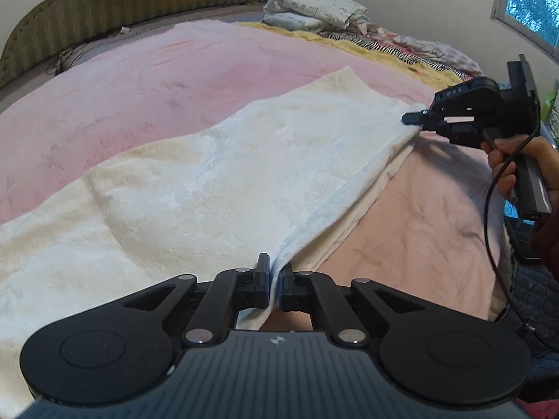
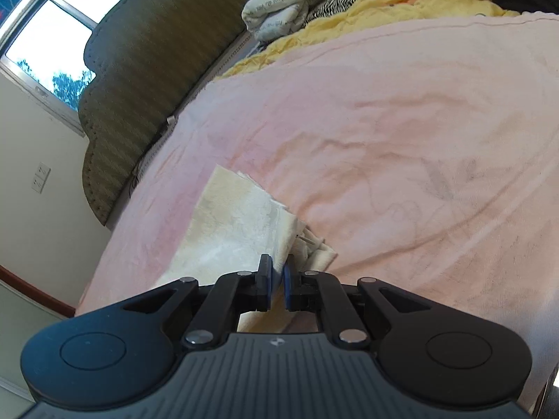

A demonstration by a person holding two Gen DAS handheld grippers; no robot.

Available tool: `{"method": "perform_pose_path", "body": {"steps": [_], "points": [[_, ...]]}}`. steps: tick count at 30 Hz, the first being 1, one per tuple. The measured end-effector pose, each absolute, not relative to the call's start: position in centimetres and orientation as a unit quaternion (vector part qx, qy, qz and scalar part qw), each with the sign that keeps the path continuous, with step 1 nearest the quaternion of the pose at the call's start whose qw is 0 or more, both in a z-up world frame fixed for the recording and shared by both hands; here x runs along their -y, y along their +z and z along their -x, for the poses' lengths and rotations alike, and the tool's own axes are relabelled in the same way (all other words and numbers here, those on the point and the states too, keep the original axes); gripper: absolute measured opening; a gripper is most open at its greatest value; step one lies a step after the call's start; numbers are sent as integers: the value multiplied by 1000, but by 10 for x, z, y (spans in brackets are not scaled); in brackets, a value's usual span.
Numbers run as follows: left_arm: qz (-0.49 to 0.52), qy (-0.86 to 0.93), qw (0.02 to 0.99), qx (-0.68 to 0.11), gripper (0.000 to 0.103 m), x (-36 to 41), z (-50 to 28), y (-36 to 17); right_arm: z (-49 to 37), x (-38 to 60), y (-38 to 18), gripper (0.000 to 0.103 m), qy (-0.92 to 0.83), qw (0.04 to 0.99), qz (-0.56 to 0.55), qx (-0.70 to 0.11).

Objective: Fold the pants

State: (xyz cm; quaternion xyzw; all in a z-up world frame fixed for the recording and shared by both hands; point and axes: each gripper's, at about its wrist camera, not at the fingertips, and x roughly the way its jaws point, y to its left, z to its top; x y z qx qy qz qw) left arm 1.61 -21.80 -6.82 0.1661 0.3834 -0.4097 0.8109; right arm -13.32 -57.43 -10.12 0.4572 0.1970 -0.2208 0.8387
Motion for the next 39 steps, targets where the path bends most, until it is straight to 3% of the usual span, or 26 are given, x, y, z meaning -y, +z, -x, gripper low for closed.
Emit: {"method": "perform_pose_path", "body": {"steps": [1, 2, 4, 9, 11, 14, 18, 23, 29, 34, 39], "points": [[-161, -408, 810, -389, 6, 217, -18, -69, 133, 576, -103, 7, -217, 839, -458, -197], [-156, -411, 810, -389, 14, 216, -19, -68, 133, 577, -102, 7, -216, 838, -460, -198], [-153, -415, 809, -388, 16, 215, -17, -64, 133, 577, -97, 8, -220, 839, -454, -205], [-157, -422, 810, -376, 42, 213, -11, -54, 144, 551, -56, 29, -386, 853, -312, -164], [-153, -430, 815, -356, 49, 208, -8, -44, 132, 530, -37, 29, -353, 888, -254, -151], [-142, -420, 833, -331, 54, 198, -12, -29, 73, 493, -24, 29, -184, 933, -202, -235], [-117, -370, 857, -341, 57, 175, -40, -15, -2, 431, -34, 29, -12, 932, -134, -336], [-128, -308, 843, -422, 61, 167, -99, -33, -56, 372, -70, 28, 41, 905, -13, -423], [-99, -206, 866, -444, 60, 177, -154, -60, -99, 370, -68, 29, 23, 913, -8, -407], [-105, -205, 884, -406, 63, 171, -137, -46, -70, 370, -49, 29, 12, 927, -11, -375], [-116, -187, 879, -423, 65, 182, -141, -60, -75, 368, -73, 31, 48, 918, -40, -392]]}}
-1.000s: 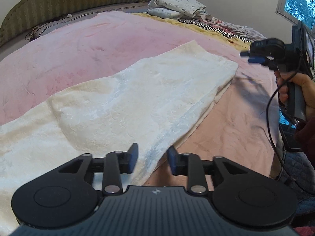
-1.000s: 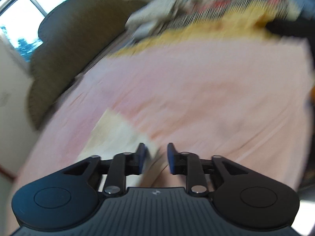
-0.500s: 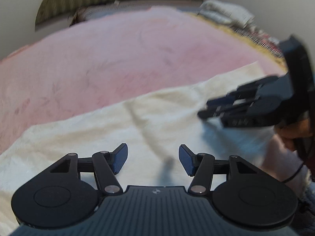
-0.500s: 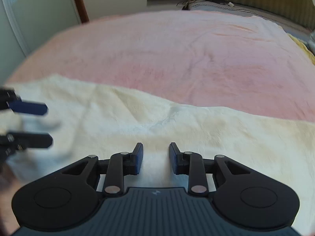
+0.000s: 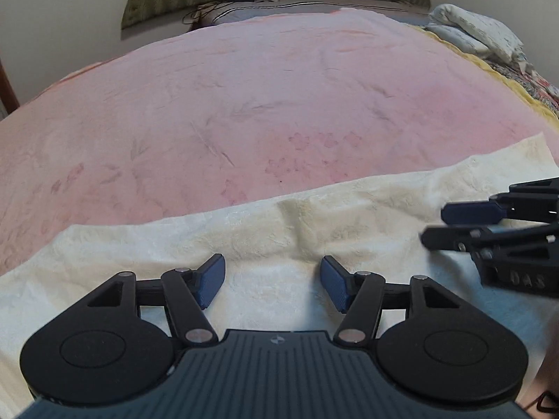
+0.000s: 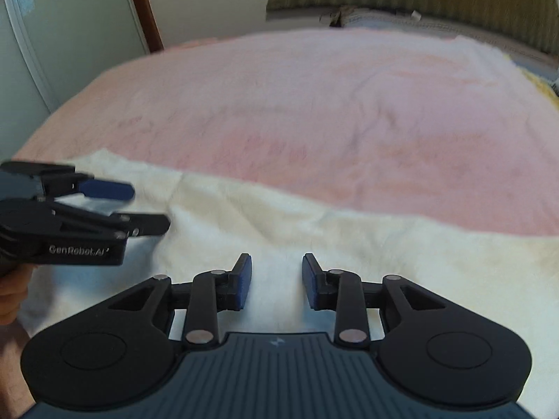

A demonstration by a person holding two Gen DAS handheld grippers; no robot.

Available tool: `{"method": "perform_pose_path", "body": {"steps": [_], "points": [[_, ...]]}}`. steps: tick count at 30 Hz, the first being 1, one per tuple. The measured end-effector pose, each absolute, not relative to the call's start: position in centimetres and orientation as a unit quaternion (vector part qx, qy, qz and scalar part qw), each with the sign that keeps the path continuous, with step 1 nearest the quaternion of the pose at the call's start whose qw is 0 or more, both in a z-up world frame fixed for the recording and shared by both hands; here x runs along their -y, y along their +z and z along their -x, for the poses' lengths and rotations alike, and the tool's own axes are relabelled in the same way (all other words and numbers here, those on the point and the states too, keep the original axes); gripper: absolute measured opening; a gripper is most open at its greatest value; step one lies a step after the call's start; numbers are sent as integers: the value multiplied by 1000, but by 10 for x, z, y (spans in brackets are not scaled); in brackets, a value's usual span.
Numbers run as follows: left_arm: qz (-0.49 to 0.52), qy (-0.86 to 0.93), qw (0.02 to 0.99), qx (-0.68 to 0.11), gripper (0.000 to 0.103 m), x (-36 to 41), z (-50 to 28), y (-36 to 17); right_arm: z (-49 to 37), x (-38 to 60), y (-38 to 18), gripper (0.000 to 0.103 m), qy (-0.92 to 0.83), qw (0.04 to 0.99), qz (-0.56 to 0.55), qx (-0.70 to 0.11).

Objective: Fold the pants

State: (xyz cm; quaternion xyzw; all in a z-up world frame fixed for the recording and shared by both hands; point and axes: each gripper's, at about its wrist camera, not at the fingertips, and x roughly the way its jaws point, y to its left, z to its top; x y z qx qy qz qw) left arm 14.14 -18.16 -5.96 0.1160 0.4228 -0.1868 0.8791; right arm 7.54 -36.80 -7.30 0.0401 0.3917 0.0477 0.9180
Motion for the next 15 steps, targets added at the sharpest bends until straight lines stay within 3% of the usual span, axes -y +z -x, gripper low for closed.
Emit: {"method": "perform_pose_path", "body": {"steps": [4, 7, 11, 15], "points": [[-104, -180, 892, -400, 66, 154, -120, -36, -76, 372, -60, 32, -5, 930, -77, -360], [-88, -144, 908, -384, 73, 117, -101, -23, -66, 345, -50, 33, 64, 933, -68, -348], [-75, -91, 912, -392, 74, 62, -80, -20, -69, 300, -69, 51, 128, 916, -13, -380], [-43, -26, 920, -388, 74, -9, -47, -11, -71, 286, -65, 55, 63, 931, 15, -359]]}}
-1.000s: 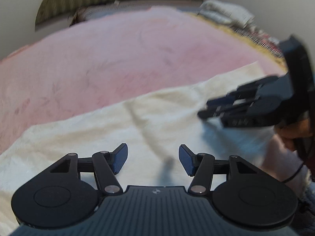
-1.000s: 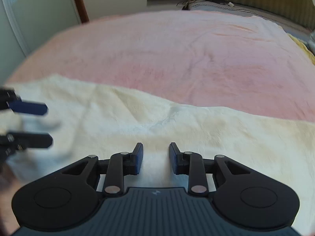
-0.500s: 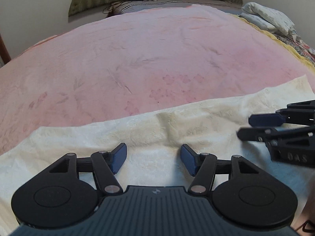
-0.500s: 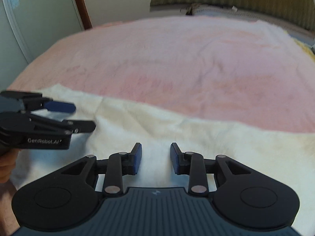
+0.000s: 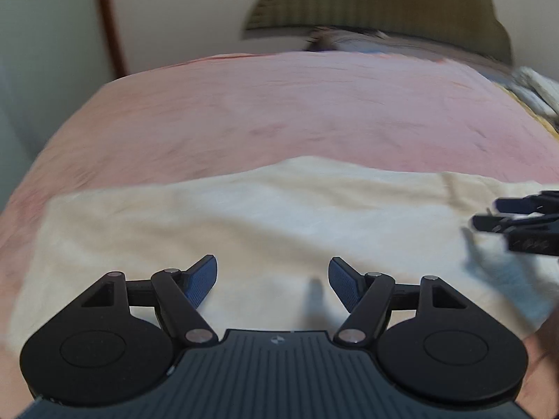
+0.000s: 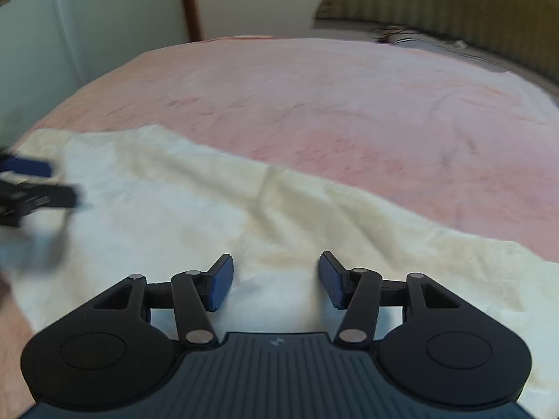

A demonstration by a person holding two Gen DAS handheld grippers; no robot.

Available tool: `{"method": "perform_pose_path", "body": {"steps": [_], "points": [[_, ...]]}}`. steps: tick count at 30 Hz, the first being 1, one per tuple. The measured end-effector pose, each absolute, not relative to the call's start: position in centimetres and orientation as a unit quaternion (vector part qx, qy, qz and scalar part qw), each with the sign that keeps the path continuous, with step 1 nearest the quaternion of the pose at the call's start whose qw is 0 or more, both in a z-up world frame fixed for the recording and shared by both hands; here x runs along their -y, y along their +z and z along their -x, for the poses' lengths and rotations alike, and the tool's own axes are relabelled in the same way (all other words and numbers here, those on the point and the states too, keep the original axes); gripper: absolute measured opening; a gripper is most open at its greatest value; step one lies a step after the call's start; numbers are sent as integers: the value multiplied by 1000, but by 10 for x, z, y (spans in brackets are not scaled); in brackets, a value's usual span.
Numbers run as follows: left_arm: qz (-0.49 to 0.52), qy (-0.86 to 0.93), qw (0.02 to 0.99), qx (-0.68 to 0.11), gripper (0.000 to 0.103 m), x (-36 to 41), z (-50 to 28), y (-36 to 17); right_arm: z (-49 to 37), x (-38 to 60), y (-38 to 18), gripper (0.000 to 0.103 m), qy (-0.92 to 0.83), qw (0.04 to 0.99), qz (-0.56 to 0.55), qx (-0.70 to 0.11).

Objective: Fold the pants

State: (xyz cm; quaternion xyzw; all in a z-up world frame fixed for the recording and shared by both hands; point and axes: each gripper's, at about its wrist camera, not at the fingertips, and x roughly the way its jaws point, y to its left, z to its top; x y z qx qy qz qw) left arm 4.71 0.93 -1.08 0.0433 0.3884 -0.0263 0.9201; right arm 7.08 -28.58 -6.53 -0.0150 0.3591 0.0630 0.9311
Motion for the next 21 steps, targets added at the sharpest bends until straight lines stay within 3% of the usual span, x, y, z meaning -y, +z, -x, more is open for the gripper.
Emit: {"method": "perform_pose_path", "body": {"steps": [6, 13, 17, 21], "points": [[68, 112, 914, -384, 73, -136, 5, 12, -52, 195, -31, 56, 218, 937, 39, -269], [200, 142, 899, -362, 71, -210, 34, 25, -38, 30, -41, 53, 393, 875, 196, -203], [276, 113, 881, -367, 66, -223, 35, 16, -35, -35, -57, 46, 443, 837, 248, -204], [332, 79, 863, -372, 57, -230, 31, 6, -31, -71, -72, 32, 436, 826, 305, -187]]}}
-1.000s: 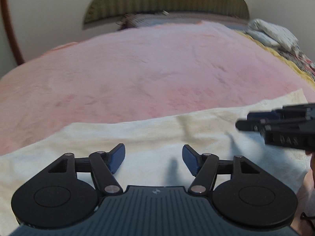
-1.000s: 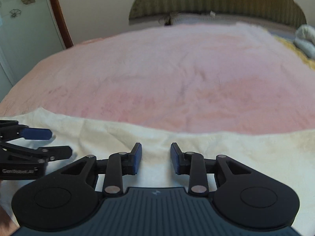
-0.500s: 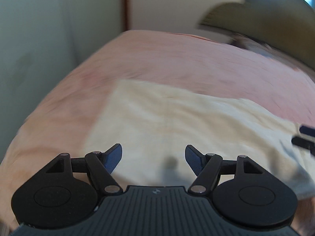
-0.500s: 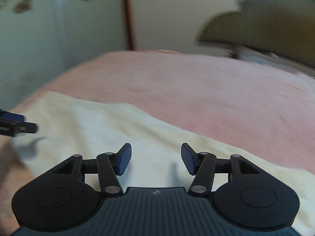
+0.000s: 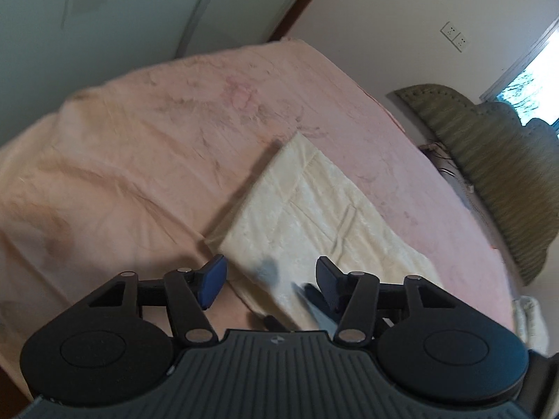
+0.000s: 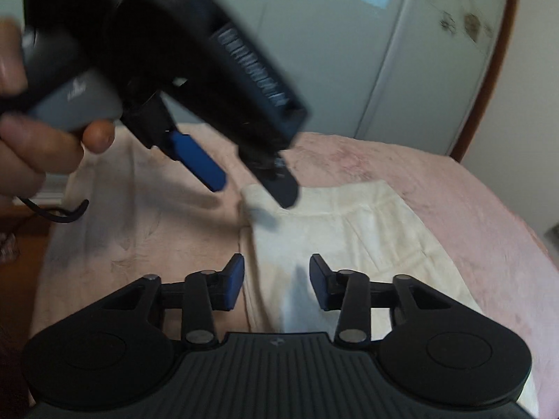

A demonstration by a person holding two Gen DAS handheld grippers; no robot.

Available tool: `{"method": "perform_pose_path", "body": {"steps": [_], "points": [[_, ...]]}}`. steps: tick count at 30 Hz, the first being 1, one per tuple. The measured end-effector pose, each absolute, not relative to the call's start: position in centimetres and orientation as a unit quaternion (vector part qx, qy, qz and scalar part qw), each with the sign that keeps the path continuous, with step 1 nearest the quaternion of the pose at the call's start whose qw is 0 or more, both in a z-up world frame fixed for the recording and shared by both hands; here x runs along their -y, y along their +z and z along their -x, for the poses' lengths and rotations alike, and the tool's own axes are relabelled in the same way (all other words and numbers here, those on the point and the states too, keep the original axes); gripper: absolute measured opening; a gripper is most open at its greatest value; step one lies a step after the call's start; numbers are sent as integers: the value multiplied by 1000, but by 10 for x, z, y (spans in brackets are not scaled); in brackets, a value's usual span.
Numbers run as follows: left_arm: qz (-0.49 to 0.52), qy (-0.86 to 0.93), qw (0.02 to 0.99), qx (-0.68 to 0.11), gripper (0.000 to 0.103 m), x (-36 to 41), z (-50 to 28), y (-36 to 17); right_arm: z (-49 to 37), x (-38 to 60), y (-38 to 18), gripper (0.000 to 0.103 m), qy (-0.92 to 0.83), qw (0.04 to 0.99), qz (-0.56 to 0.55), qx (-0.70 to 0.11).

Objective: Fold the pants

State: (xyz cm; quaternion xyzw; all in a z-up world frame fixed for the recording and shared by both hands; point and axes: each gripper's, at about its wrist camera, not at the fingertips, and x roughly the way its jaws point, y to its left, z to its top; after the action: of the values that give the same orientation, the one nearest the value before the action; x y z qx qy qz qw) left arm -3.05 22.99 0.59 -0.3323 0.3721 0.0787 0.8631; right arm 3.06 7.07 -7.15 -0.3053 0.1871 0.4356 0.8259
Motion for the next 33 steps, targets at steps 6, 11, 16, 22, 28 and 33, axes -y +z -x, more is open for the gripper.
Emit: {"method": "perform_pose_path", "body": {"steps": [6, 11, 16, 22, 28, 33], "points": [[379, 65, 846, -369, 24, -235, 22, -11, -41, -76, -75, 9, 426, 833, 293, -197], [369, 94, 859, -341, 4, -239, 29, -10, -48, -76, -74, 7, 438, 834, 254, -220], [299, 147, 888, -318, 0, -232, 36, 0, -51, -93, -72, 7, 452, 830, 235, -226], [273, 170, 890, -324, 0, -227, 35, 5, -51, -62, -59, 8, 461, 835, 157, -255], [203, 134, 920, -308, 10, -194, 19, 33, -49, 64, -22, 9, 348, 901, 86, -243], [149, 30, 925, -349, 25, -122, -26, 25, -66, 187, -40, 11, 150, 938, 38, -310]]}}
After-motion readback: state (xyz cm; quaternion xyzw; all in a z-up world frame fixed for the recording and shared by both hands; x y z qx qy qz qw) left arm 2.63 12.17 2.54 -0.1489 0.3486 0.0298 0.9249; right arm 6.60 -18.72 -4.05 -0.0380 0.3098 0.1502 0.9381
